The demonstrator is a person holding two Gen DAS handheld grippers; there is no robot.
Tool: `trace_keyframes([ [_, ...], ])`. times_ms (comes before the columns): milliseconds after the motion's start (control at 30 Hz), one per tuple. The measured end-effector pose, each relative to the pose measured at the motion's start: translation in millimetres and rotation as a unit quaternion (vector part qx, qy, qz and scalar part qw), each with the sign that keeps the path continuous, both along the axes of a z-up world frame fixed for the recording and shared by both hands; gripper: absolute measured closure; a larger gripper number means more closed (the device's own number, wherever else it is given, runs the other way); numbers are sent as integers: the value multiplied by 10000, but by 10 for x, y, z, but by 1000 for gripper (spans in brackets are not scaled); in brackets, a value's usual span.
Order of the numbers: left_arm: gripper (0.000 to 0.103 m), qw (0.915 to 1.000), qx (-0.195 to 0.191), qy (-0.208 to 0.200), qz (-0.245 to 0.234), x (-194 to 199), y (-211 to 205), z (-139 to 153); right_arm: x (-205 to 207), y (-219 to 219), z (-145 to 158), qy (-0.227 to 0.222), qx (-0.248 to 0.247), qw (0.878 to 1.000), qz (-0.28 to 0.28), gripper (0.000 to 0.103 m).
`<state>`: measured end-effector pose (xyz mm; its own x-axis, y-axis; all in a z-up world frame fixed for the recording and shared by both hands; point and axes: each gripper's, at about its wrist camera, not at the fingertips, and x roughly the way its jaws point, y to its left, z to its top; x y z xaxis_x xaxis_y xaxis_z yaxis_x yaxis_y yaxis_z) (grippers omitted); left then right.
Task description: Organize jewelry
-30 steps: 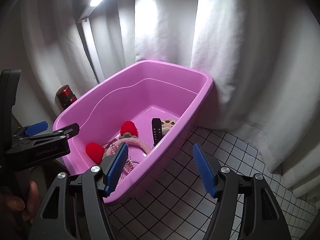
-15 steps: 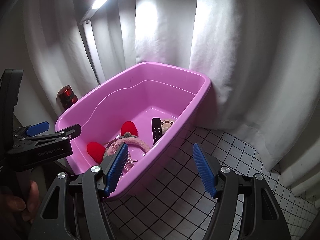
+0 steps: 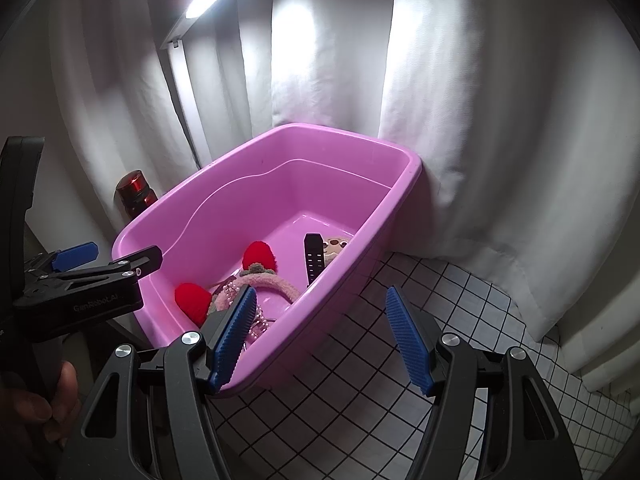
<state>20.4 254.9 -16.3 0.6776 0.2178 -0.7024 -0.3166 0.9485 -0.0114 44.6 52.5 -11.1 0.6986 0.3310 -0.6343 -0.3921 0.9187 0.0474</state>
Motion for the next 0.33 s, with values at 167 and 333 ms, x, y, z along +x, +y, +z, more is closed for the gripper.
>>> trace_keyframes([
  [167,6,10000,-61,69,6,16,-17,4,1,1,-4,-2,0,10000,-2,39],
  [333,6,9997,-129,180,60,28,8,-45,-11,-6,-3,-2,3,10000,-6,39],
])
